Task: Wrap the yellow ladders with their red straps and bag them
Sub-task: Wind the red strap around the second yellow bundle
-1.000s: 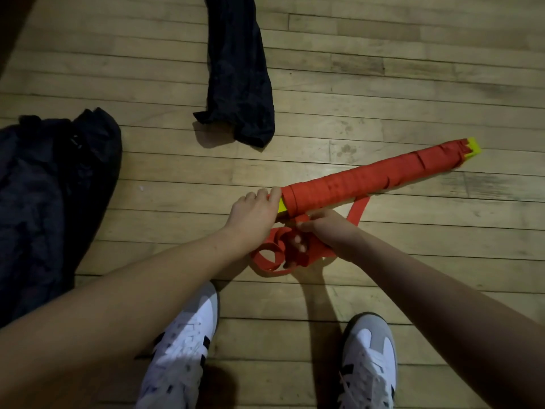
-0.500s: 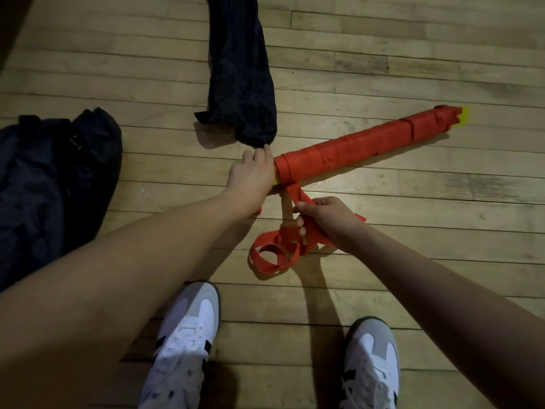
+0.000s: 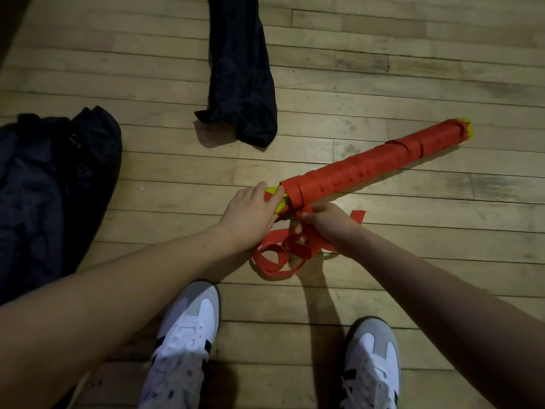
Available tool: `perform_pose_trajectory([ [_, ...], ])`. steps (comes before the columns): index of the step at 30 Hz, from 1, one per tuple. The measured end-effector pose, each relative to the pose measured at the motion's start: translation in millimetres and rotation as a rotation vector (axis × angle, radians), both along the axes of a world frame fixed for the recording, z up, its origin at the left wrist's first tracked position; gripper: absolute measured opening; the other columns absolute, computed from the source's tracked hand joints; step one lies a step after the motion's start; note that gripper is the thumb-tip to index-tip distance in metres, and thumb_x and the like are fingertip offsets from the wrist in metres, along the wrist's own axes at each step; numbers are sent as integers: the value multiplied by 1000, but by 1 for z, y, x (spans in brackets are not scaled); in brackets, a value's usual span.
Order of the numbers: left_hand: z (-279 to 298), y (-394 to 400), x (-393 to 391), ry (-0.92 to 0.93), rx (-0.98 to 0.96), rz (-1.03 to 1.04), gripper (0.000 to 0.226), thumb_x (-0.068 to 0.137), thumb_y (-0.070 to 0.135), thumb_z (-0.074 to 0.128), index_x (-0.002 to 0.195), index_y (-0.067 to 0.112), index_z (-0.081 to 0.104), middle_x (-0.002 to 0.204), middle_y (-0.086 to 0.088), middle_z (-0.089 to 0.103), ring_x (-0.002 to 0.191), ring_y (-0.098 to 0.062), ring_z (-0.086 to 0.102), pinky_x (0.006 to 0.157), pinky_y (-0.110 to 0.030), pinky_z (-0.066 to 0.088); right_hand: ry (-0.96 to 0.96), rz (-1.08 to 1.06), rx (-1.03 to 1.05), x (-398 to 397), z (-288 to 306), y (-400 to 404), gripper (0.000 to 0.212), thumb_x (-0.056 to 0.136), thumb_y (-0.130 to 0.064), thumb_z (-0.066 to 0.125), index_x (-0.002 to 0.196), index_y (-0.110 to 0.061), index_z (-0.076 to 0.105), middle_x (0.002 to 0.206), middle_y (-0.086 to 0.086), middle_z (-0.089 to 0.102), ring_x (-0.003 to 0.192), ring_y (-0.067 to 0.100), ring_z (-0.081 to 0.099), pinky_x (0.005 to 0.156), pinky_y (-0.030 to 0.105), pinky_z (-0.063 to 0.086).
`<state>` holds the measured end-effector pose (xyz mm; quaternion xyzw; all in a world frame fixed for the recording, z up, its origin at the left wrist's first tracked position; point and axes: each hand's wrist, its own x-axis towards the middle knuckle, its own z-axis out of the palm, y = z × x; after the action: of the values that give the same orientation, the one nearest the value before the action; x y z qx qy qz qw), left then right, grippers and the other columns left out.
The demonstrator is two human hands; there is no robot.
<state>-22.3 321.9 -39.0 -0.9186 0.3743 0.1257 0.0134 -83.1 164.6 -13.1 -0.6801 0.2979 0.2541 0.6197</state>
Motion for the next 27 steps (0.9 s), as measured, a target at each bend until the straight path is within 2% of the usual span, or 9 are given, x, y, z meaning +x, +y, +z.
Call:
perform_pose_trajectory([
  [2,2,-8,-3,14,-5,49,51,96,32,50,140,19,27,130,-15,45,117,-32,47,94,-39,40,-1,26,-22,-1,-2,-1,24,98,1,40,97,6,63,67,10,59,52,19,53,56,28,50],
  [5,5,-15,-2,1,51,104,53,92,35,57,133,21,28,121,-13,54,112,-32,48,93,-39,37,-8,52,-71,-2,-5,-2,23,97,2,42,102,12,63,61,8,57,43,16,52,47,24,47],
  [10,5,-19,6,-46,67,145,56,90,40,59,130,12,32,119,-12,57,111,-30,51,92,-37,37,-48,144,-271,-1,-4,-5,21,94,-1,48,79,-4,64,57,3,50,48,13,46,46,21,38],
  [13,5,-21,13,-47,70,147,52,91,38,58,129,12,34,119,-11,58,111,-30,51,92,-37,37,-82,129,-273,4,-1,-6,32,90,5,46,63,-10,55,53,2,45,45,9,41,39,15,31],
  [15,6,-24,18,-45,66,161,52,91,37,58,129,13,34,119,-11,58,110,-30,51,92,-37,37,-100,129,-279,7,0,-8,36,89,6,46,61,-13,56,52,1,46,37,3,40,38,14,30],
  [20,7,-34,31,-28,94,200,56,89,38,62,130,14,33,121,-12,57,112,-30,51,93,-38,38,-96,66,-283,14,0,-12,28,92,-2,48,68,-10,61,54,2,49,35,2,39,38,17,30],
  [23,8,-37,42,-54,135,264,62,86,31,65,134,11,32,123,-14,53,113,-30,48,95,-38,38,-74,39,-248,19,0,-10,20,96,-9,50,83,-2,63,55,4,52,36,6,44,36,15,33],
  [25,6,-37,45,-144,200,206,66,87,28,62,140,7,28,123,-16,51,112,-30,48,94,-38,38,-63,30,-164,20,0,-10,17,97,-9,50,87,0,61,57,4,56,38,11,51,40,17,38],
  [27,0,-34,44,-231,270,58,65,91,27,55,143,3,23,123,-16,49,110,-29,48,92,-37,39,-53,24,-53,18,3,-12,15,97,-6,50,84,-1,57,59,5,59,42,13,55,42,20,42],
])
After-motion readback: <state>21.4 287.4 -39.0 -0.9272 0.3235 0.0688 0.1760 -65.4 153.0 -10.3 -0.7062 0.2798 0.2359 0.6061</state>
